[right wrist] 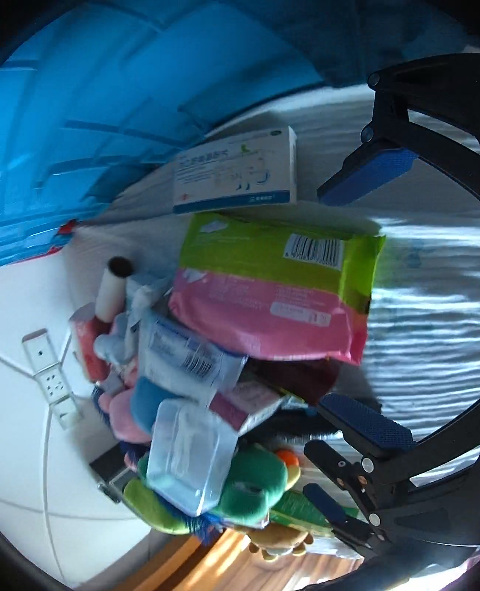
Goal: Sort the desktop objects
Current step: 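Grasp the black wrapped roll with the left tool while the right tool grasps the pink-green wipes pack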
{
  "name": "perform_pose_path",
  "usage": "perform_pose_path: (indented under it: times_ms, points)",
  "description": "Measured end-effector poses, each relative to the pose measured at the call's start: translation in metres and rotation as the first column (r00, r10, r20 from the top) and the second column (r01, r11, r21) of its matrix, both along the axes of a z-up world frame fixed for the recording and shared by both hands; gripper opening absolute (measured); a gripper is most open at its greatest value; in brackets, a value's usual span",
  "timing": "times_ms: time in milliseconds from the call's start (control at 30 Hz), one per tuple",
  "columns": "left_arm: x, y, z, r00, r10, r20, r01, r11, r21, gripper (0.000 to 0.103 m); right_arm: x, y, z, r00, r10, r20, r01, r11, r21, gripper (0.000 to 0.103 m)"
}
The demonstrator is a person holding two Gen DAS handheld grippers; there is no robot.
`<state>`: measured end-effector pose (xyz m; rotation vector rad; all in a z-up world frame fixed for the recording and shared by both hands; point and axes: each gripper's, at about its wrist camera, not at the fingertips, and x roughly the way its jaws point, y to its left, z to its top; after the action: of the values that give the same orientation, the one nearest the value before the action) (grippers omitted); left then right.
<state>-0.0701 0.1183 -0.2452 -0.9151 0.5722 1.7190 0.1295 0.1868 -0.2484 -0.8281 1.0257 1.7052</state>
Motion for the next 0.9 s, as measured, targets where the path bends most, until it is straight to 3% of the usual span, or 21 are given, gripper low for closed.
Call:
perform_pose_path:
  times_ms: [100,200,267,367,467,567,900]
  points:
    - [0.006,0.012,-0.007,1.000,-0.020,0.002,0.020,1.000,0.005,0.075,-0.002,0.010,-0.018,1.000,0.004,-0.010,-0.004,0.999,-0.048,0.103]
    - [0.009,0.026,-0.016,0.999,-0.040,0.005,0.040,0.999,-0.023,0.065,-0.004,0.019,-0.028,1.000,0.000,-0.010,-0.001,0.998,-0.066,0.103]
    - [0.007,0.031,-0.021,0.993,-0.073,0.089,0.075,0.997,-0.022,0.035,-0.003,0.026,-0.032,1.000,-0.008,-0.016,0.007,0.997,-0.077,0.103]
    - [0.011,0.029,-0.019,0.994,-0.086,0.068,0.089,0.996,-0.032,0.035,-0.002,0.034,-0.039,1.000,-0.007,-0.031,0.004,0.995,-0.102,0.101]
    - [0.013,0.015,-0.020,0.993,-0.100,0.060,0.103,0.993,-0.056,0.035,-0.004,0.032,-0.033,1.000,0.022,-0.007,-0.023,0.996,-0.090,0.083]
    - [0.012,-0.008,-0.023,0.993,-0.097,0.074,0.103,0.991,-0.080,0.035,-0.008,0.020,-0.027,0.997,0.056,0.055,-0.052,0.996,-0.073,0.075]
    - [-0.002,-0.069,-0.029,0.993,-0.068,0.093,0.081,0.986,-0.145,0.035,-0.010,-0.063,-0.024,0.965,0.222,0.137,-0.206,0.971,-0.125,0.075]
